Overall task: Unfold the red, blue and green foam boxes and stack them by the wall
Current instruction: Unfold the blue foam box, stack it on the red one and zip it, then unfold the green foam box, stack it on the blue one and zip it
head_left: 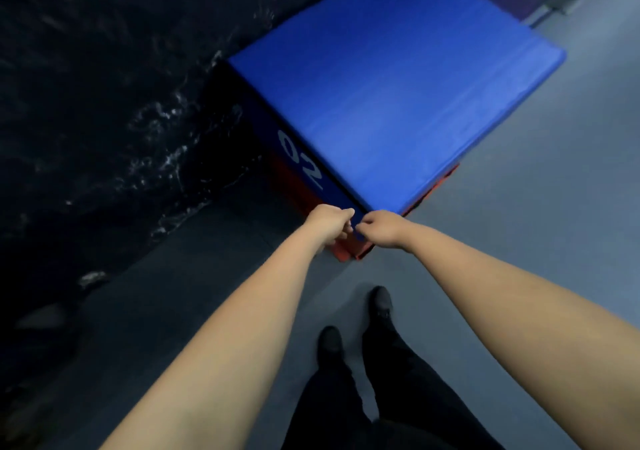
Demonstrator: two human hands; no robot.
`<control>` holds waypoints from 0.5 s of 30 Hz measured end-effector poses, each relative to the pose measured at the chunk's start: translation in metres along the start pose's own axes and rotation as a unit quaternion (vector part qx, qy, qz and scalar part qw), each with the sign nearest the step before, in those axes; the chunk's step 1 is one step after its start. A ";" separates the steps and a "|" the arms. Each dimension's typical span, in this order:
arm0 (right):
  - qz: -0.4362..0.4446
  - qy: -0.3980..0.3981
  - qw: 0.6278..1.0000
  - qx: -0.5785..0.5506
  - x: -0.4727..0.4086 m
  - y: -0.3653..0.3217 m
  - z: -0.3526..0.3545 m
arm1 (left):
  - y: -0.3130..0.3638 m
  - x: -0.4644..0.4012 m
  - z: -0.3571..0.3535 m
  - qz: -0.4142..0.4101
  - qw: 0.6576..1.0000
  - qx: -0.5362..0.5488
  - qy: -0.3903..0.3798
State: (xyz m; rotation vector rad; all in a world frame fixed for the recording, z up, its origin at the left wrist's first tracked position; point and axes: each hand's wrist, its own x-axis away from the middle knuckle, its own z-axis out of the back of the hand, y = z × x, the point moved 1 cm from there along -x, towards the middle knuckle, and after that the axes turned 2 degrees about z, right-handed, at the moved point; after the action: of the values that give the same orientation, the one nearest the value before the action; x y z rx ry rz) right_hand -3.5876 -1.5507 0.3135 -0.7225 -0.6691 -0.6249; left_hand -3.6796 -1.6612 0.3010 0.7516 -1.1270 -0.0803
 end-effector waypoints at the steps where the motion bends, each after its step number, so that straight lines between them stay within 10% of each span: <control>1: -0.006 0.019 1.000 -0.002 0.017 0.002 0.012 | 0.010 0.017 0.001 -0.026 1.000 -0.016 0.003; 9: -0.025 0.162 0.985 -0.047 0.130 0.079 0.095 | 0.105 0.107 -0.058 -0.162 0.963 -0.213 0.017; 15: -0.081 0.248 0.950 -0.170 0.217 0.229 0.091 | 0.163 0.139 -0.232 -0.186 0.939 -0.262 -0.122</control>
State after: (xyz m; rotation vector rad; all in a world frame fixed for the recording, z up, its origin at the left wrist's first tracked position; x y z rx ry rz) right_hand -3.3194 -1.4064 0.4362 -0.7900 -0.1515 -1.0479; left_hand -3.4721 -1.4801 0.4543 0.4699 -1.1143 -0.7827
